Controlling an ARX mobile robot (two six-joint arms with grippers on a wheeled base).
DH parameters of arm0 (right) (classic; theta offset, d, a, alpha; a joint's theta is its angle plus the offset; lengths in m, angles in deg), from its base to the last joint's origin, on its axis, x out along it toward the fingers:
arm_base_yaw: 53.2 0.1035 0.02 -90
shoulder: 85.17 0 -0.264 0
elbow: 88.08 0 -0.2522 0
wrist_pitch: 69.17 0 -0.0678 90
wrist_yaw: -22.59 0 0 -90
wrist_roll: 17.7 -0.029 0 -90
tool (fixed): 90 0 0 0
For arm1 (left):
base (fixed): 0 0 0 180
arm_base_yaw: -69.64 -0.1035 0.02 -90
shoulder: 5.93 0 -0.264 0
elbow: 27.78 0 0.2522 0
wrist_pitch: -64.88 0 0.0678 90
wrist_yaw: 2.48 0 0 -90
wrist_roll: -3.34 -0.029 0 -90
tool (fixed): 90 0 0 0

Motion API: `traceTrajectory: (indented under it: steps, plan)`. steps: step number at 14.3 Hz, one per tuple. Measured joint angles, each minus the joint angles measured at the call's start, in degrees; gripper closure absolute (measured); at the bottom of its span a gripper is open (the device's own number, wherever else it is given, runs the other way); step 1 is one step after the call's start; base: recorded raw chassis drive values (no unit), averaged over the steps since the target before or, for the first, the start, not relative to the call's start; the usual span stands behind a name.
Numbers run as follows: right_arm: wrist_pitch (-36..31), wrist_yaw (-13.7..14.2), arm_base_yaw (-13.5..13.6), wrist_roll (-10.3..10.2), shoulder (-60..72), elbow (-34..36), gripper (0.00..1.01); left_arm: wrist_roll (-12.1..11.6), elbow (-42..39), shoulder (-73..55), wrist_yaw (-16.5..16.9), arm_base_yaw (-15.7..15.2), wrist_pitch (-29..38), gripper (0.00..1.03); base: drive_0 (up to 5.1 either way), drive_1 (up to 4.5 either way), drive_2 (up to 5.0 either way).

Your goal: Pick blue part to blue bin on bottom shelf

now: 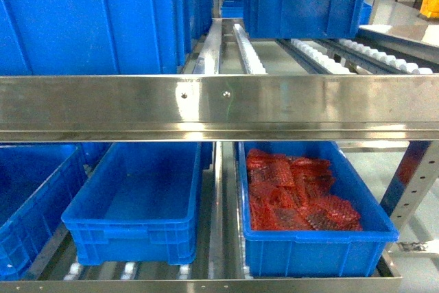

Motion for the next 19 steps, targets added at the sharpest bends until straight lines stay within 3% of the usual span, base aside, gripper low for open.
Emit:
traceTrajectory:
  steps: [19]
  plan:
    - [-0.02, 0.11, 0.00, -0.02, 0.00, 0.00, 0.03, 0.00, 0.02, -0.04, 0.00, 0.02, 0.04, 0.60, 0.0, 0.00, 0.0]
